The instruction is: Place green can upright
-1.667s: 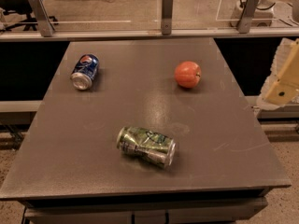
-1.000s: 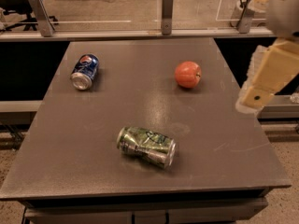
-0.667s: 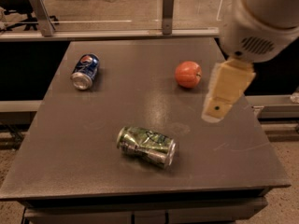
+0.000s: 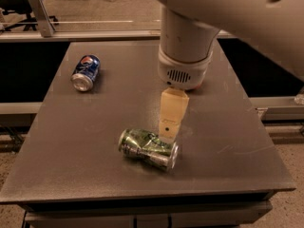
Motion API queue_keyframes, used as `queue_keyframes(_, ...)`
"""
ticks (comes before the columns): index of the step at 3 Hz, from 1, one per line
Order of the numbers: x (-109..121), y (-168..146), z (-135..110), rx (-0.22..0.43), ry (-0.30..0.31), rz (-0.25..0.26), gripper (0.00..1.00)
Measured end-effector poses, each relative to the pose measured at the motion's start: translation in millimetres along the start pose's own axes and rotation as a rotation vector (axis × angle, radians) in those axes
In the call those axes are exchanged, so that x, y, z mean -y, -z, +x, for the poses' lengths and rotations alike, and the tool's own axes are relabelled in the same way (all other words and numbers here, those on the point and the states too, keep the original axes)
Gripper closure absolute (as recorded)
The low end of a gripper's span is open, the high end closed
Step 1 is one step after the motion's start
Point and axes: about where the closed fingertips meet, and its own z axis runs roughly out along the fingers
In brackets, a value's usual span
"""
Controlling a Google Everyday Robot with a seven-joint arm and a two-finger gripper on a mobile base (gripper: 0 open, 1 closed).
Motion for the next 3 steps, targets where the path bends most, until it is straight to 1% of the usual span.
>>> queue_keyframes(1, -10, -19, -30, -0.004, -0.018, -0.069, 0.0)
queue_keyframes(2, -21, -28, -53, -0.026, -0.042, -0.081, 0.0)
queue_keyframes(3, -29, -34, -57, -0.072, -0.121, -0.028, 0.0)
